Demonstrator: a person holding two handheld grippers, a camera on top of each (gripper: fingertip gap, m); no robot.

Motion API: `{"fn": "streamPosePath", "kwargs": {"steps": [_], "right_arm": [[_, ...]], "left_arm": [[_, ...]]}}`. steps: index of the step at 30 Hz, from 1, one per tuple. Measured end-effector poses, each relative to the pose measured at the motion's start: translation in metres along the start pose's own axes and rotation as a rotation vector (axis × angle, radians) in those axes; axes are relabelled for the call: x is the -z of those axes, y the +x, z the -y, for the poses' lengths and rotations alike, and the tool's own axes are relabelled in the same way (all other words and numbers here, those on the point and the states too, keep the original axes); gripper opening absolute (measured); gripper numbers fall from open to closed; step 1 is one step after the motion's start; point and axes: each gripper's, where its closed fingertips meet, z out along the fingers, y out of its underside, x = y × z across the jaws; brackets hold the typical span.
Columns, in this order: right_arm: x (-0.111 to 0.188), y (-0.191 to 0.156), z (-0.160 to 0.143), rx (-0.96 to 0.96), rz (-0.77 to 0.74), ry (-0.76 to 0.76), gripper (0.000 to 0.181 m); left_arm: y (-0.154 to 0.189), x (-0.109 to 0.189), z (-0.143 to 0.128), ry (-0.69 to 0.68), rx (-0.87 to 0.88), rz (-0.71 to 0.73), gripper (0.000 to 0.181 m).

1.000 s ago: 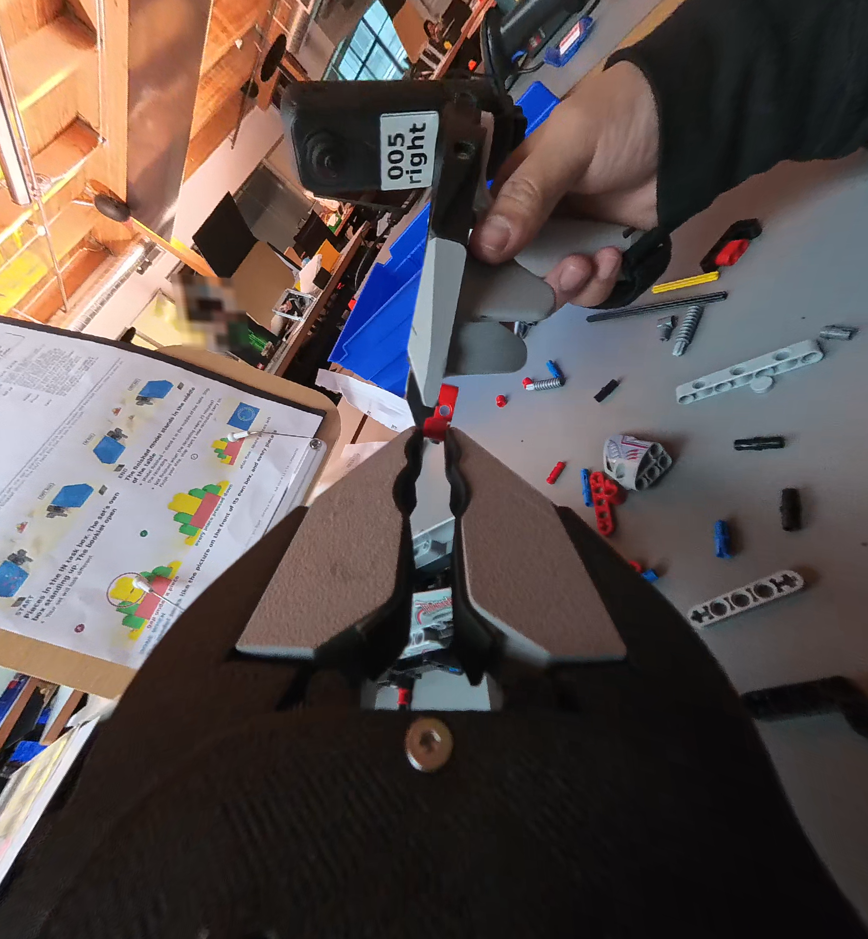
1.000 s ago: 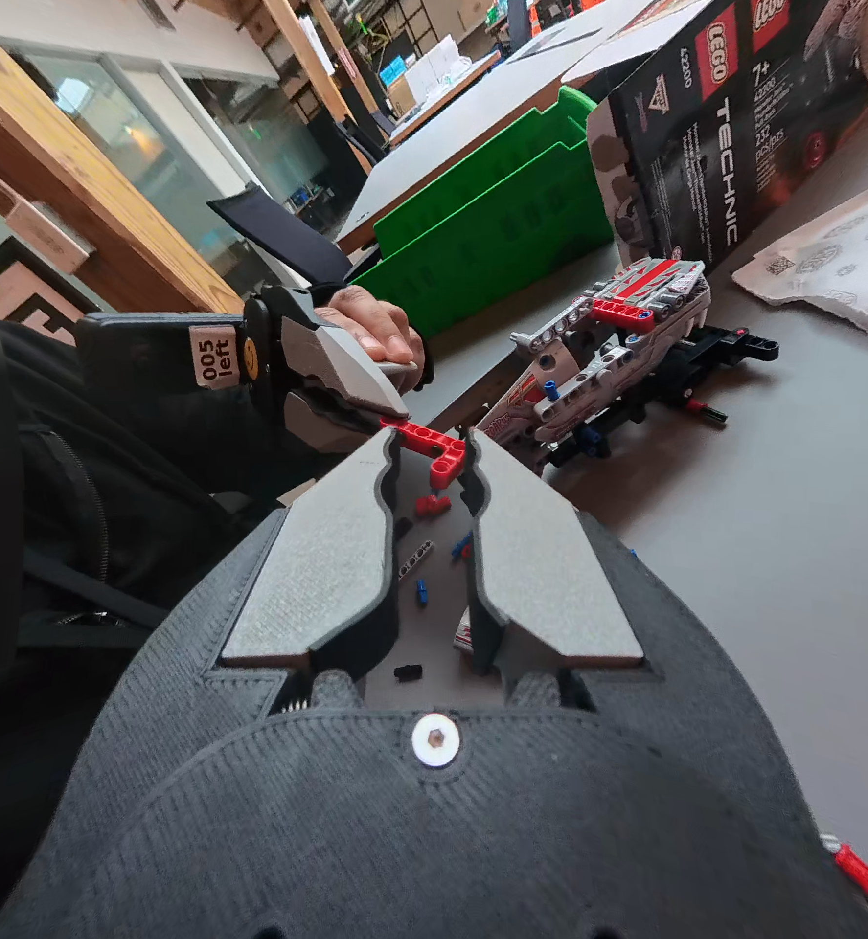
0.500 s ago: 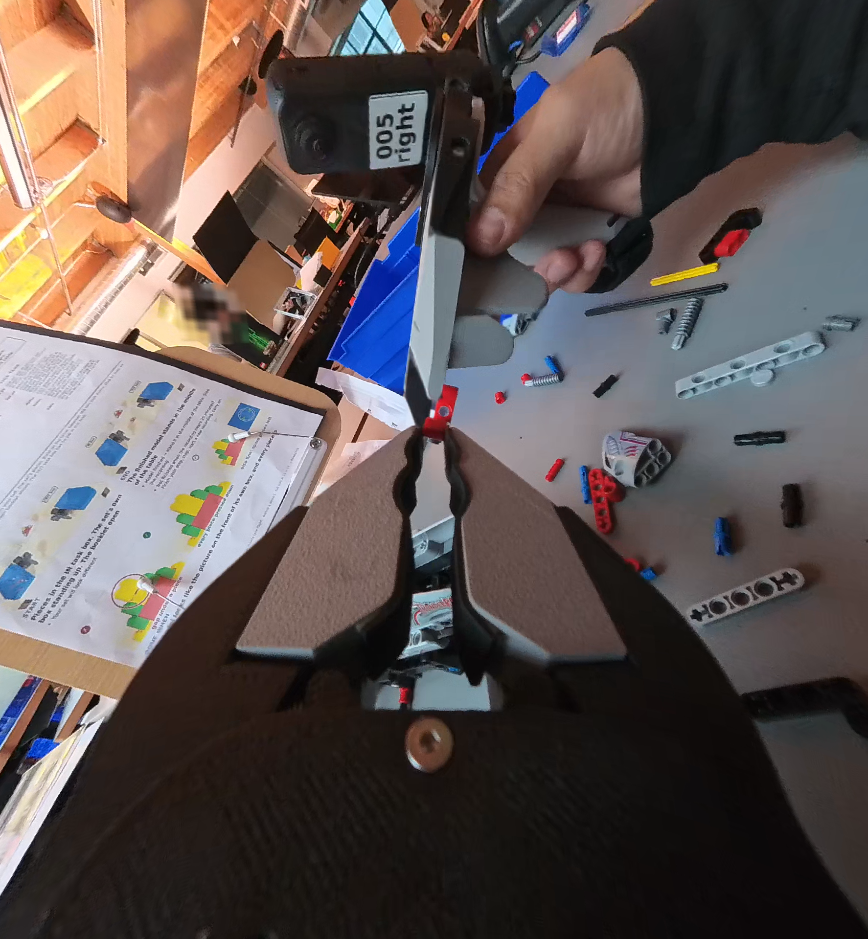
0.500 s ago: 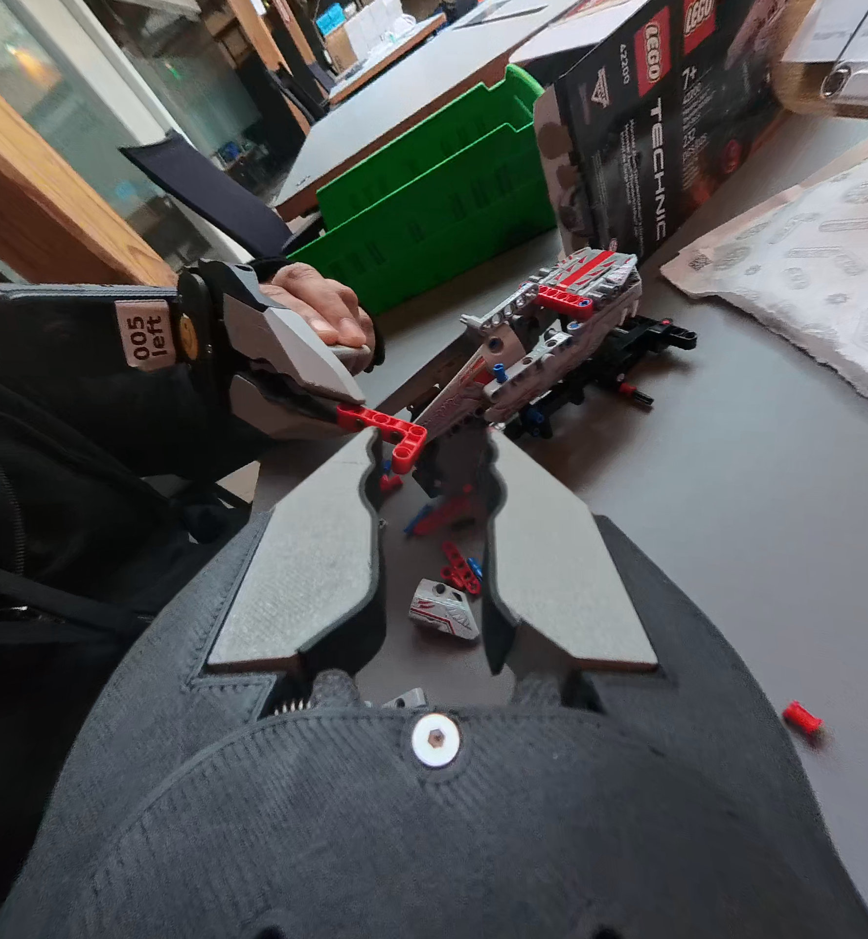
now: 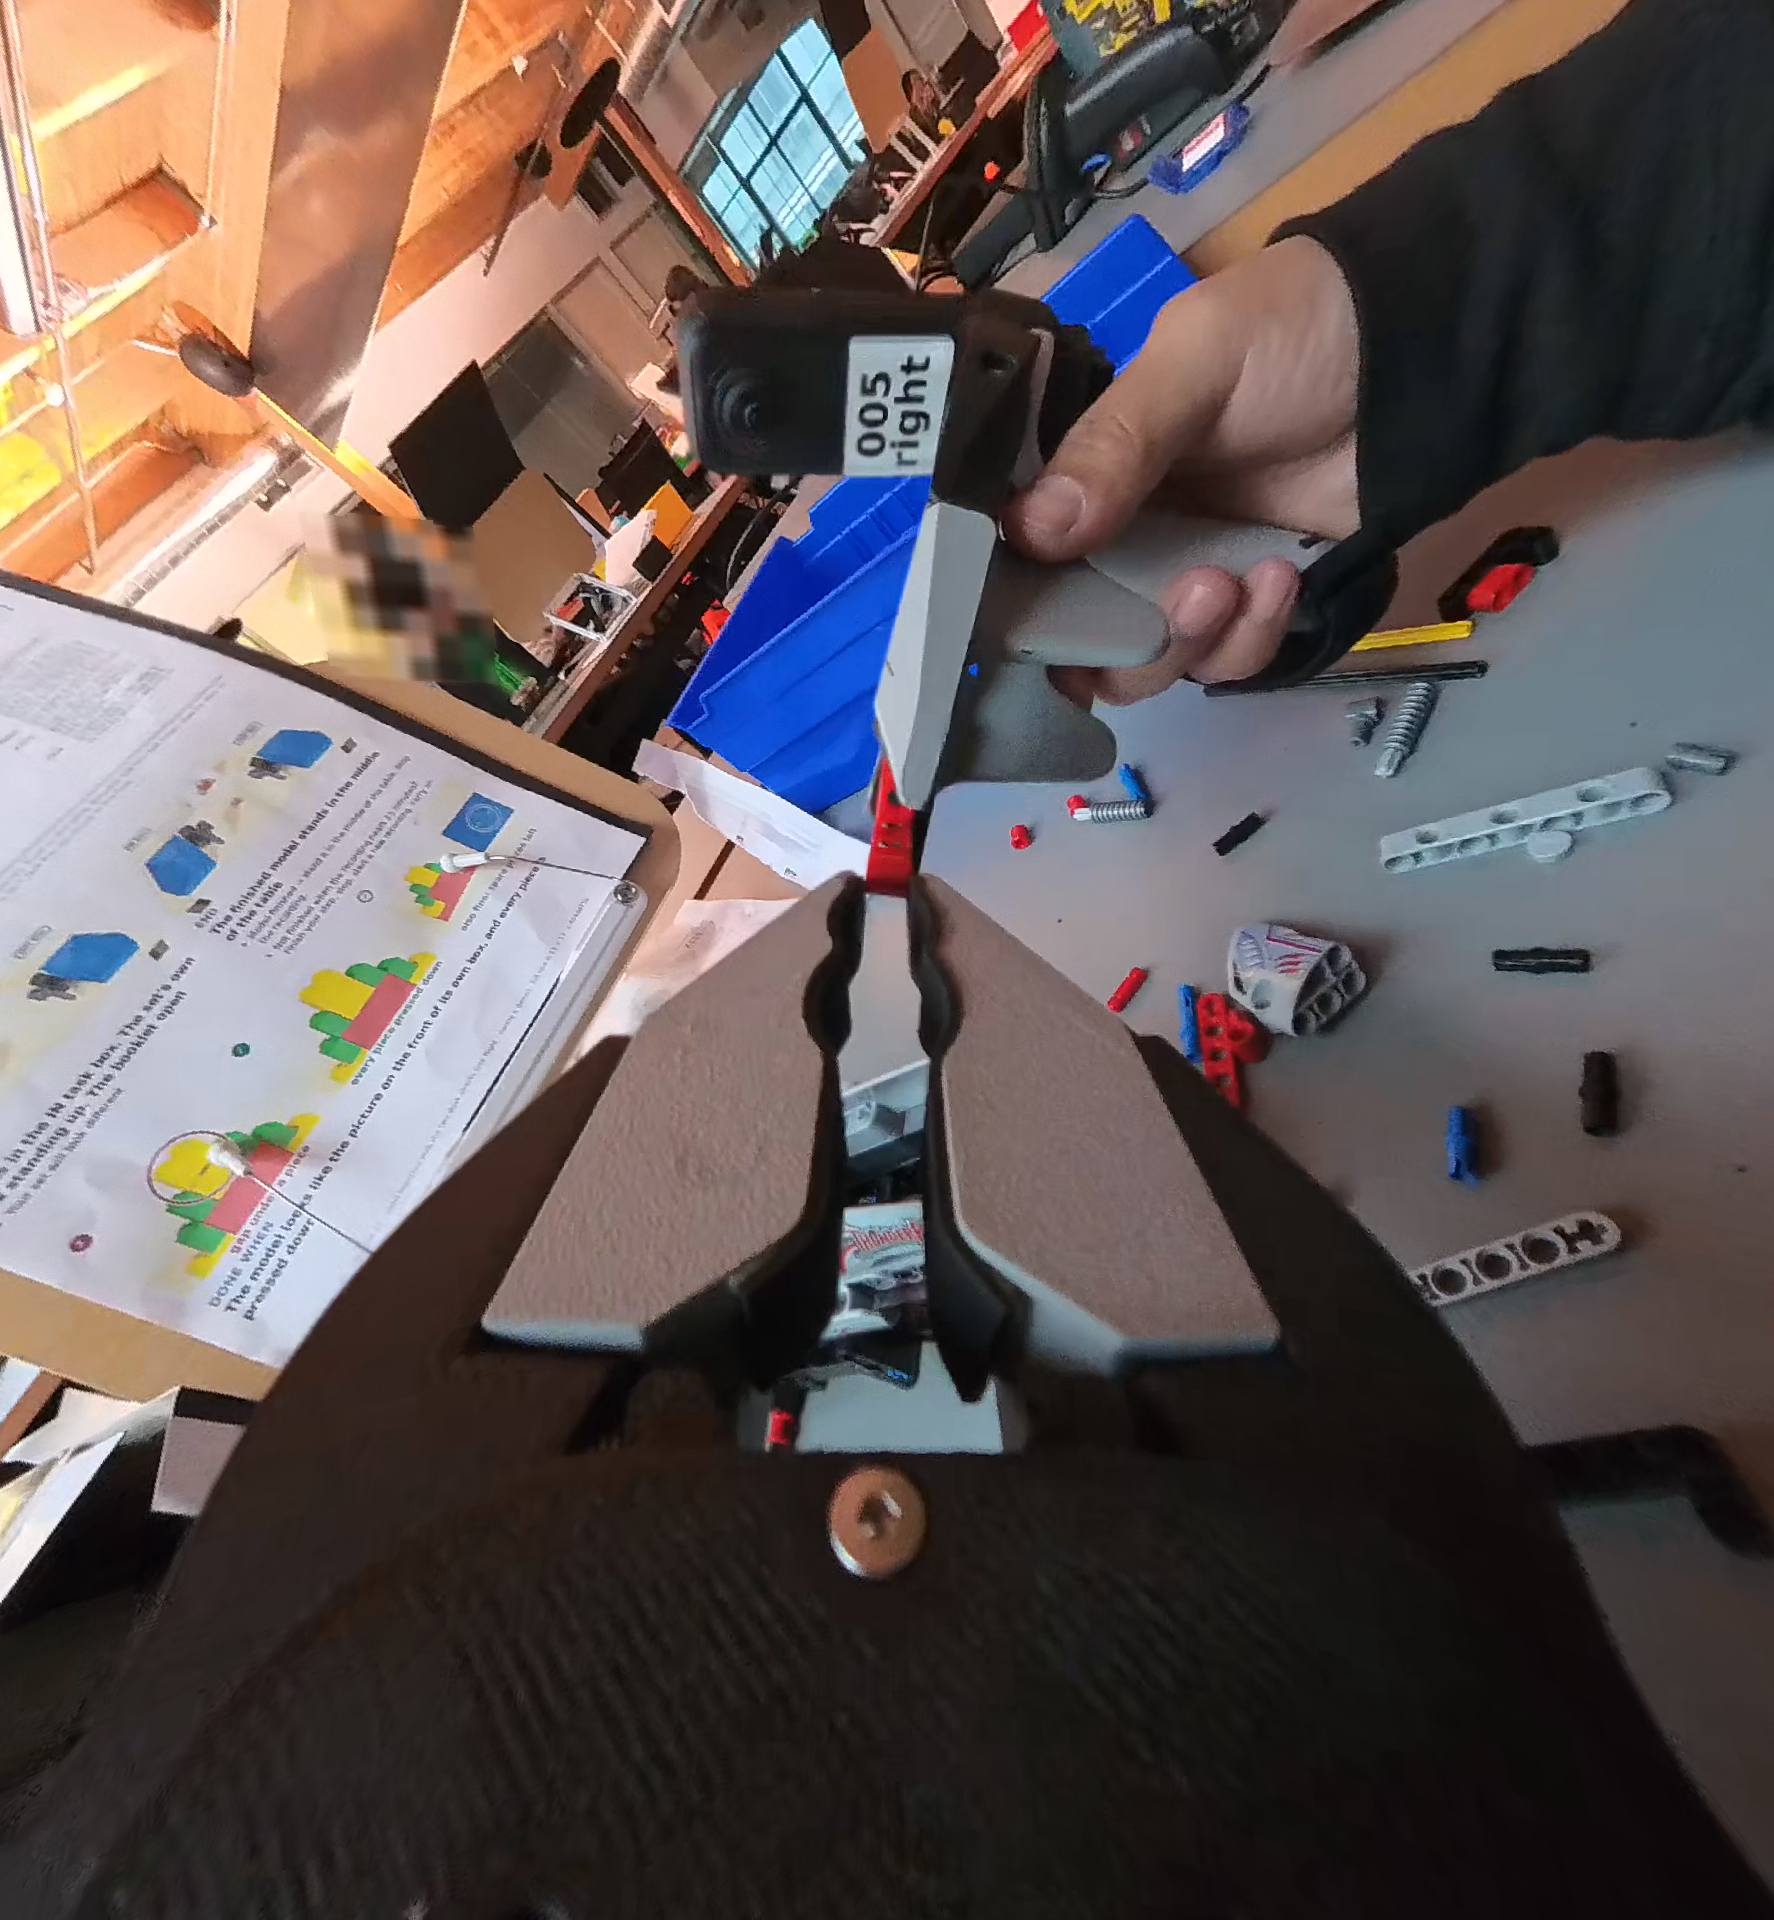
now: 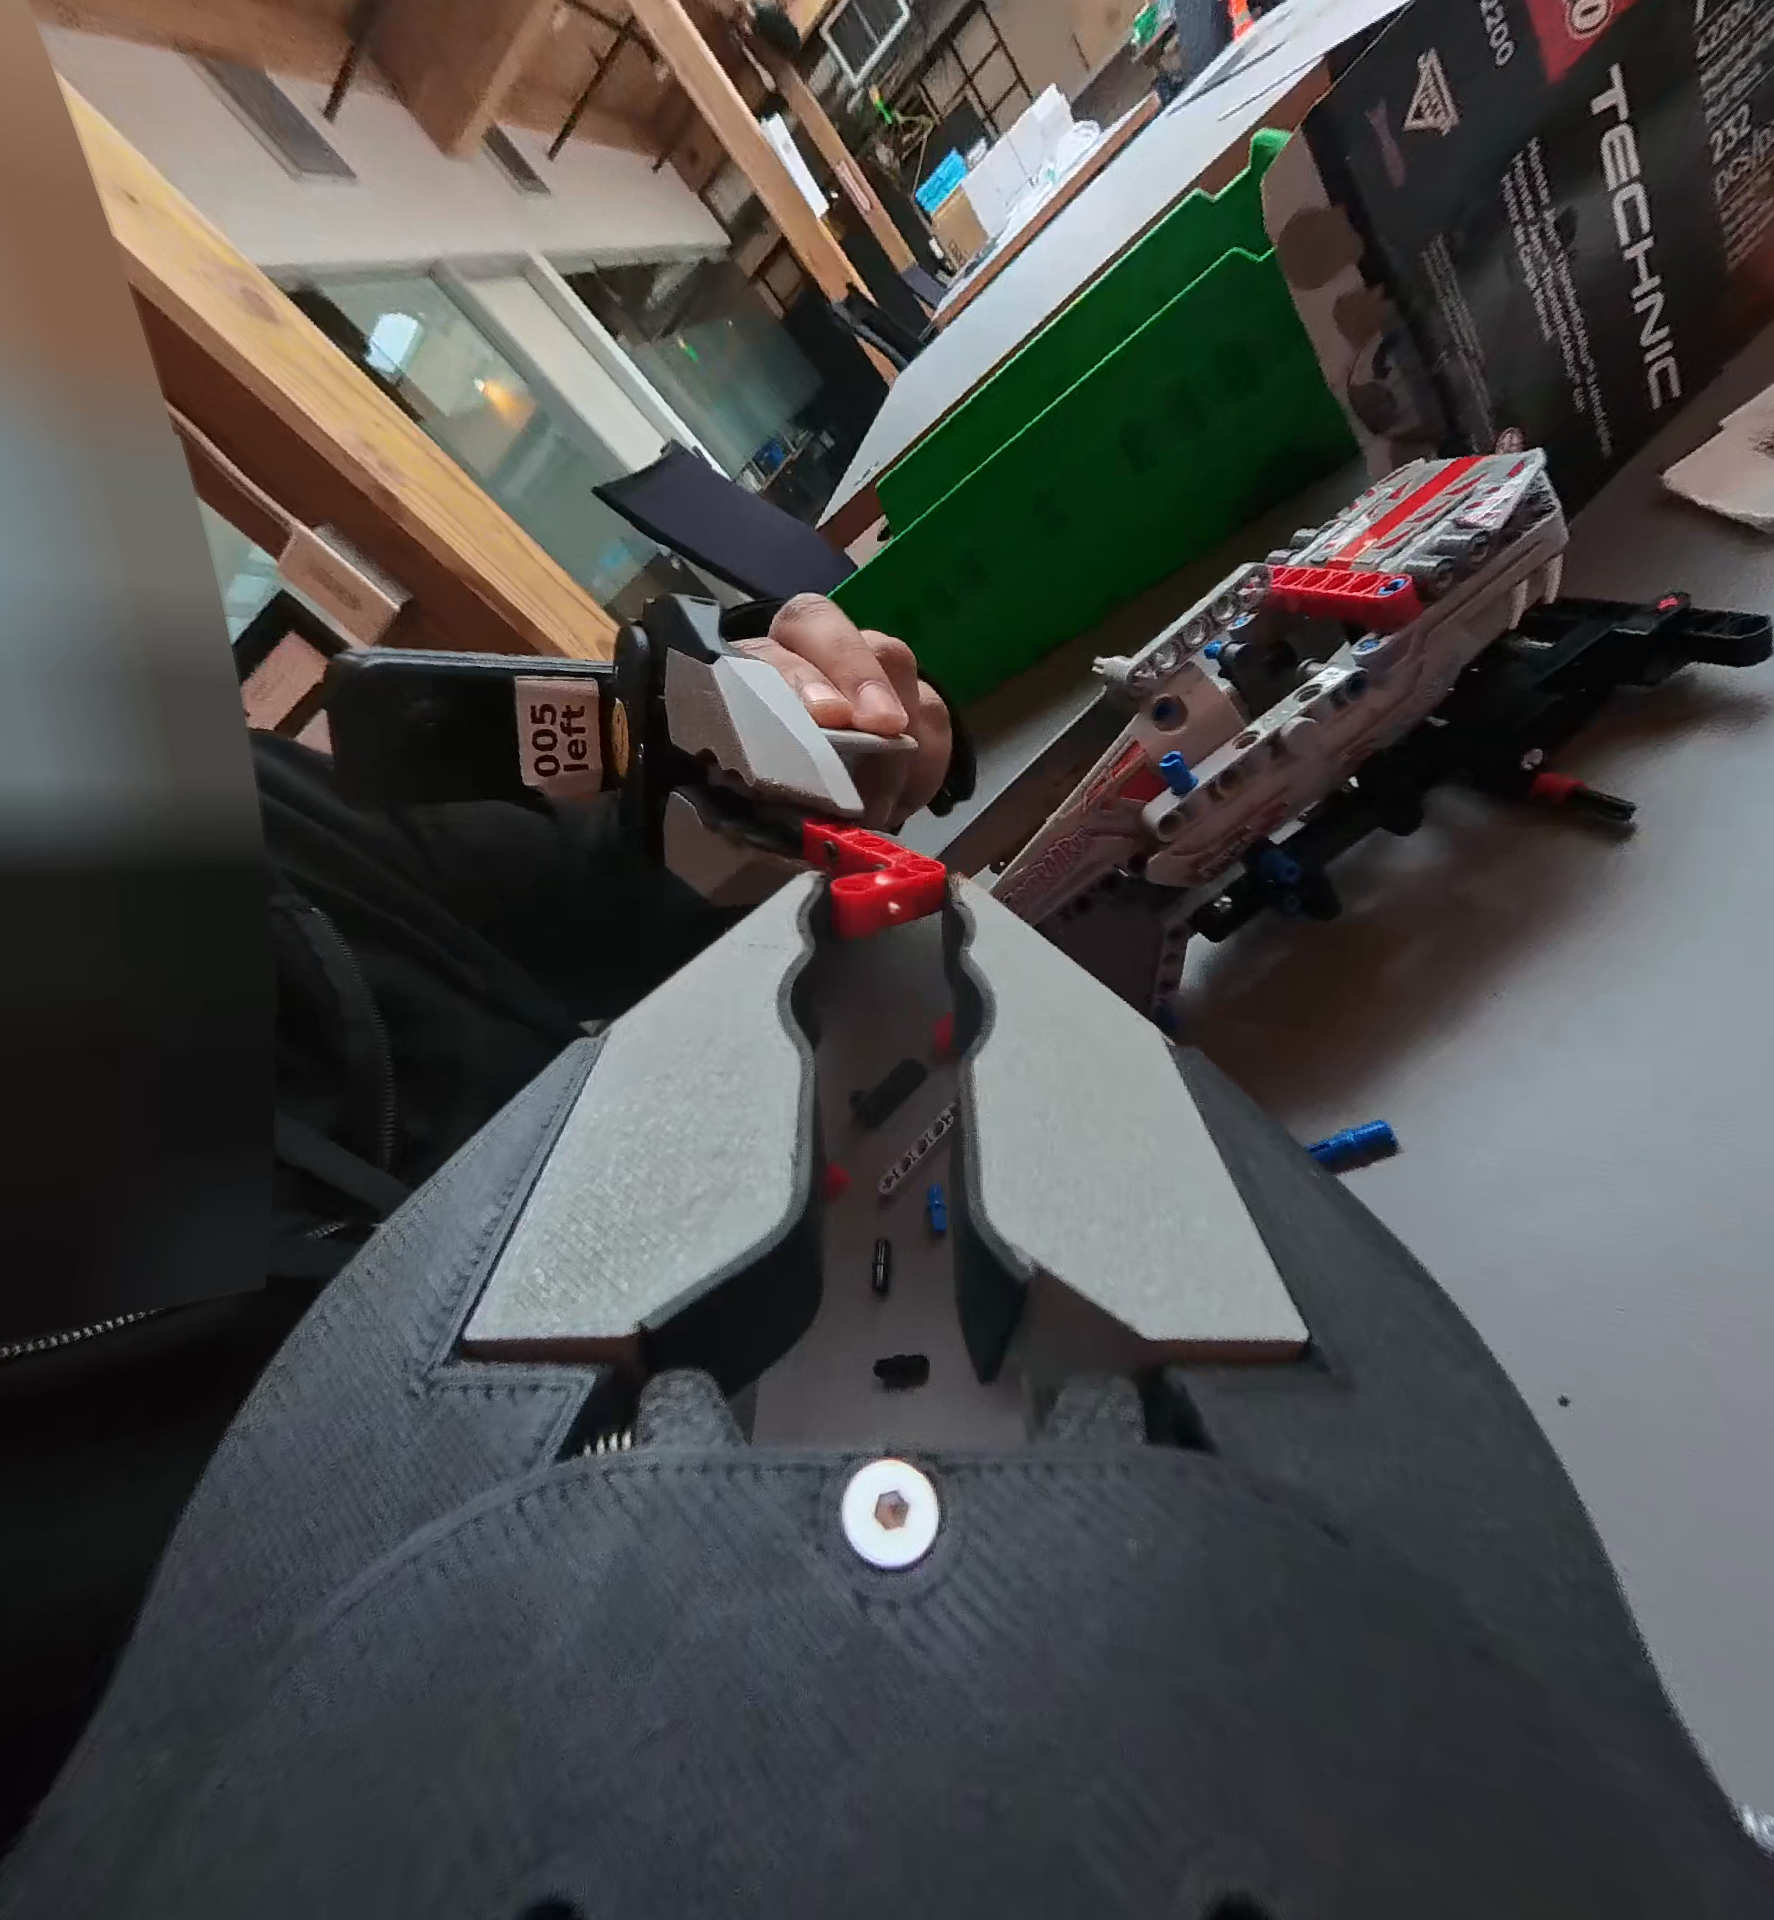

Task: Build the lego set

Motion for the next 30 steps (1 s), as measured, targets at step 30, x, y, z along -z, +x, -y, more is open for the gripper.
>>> {"fn": "streamPosePath", "kwargs": {"steps": [30], "right_arm": [[-0.003, 0.019, -0.007, 0.034, -0.179, -0.056, 0.014]], "left_arm": [[0.008, -0.006, -0.012, -0.084, -0.117, 0.009, 0.006]]}}
